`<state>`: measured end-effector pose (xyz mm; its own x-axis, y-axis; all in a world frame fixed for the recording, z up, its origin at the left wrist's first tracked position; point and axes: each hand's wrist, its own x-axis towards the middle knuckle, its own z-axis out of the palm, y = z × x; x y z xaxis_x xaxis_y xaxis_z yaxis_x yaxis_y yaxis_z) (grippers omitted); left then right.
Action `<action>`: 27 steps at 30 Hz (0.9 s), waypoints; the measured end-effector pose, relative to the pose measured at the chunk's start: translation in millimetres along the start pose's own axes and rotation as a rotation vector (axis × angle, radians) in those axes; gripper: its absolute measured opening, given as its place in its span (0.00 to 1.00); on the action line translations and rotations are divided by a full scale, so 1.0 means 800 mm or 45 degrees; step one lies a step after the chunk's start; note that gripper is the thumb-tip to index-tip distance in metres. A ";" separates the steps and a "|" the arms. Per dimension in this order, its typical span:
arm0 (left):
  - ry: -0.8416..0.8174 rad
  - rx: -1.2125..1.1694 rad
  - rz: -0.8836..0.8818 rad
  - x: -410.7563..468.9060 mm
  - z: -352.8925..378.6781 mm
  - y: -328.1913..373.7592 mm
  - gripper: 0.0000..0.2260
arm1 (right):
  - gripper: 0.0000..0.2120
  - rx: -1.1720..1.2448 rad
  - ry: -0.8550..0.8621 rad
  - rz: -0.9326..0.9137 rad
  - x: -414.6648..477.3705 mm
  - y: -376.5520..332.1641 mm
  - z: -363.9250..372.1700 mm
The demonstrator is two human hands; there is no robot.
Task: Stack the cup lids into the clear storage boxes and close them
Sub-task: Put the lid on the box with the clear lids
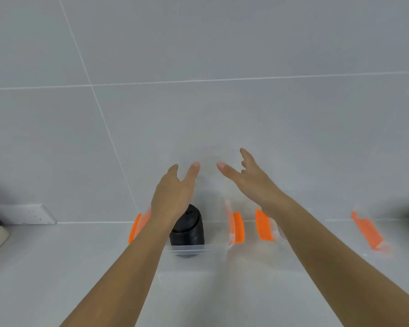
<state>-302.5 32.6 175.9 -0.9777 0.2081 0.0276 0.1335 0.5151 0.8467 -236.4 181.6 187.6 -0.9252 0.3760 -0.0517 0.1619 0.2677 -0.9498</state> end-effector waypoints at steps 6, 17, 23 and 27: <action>0.048 0.228 0.356 -0.041 0.044 0.039 0.34 | 0.44 -0.273 0.240 -0.295 -0.049 0.002 -0.070; -0.137 0.297 0.424 -0.078 0.157 0.067 0.33 | 0.44 -0.474 0.392 -0.134 -0.072 0.097 -0.165; -0.229 0.363 0.385 -0.082 0.215 0.069 0.33 | 0.44 -0.439 0.355 -0.004 -0.063 0.147 -0.196; -0.285 0.437 0.384 -0.080 0.251 0.064 0.34 | 0.44 -0.453 0.295 0.082 -0.053 0.171 -0.206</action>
<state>-200.8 212.9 110.8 -0.8337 0.5436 0.0972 0.4867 0.6403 0.5942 -118.5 348.2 111.0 -0.8143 0.5805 0.0016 0.3629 0.5112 -0.7790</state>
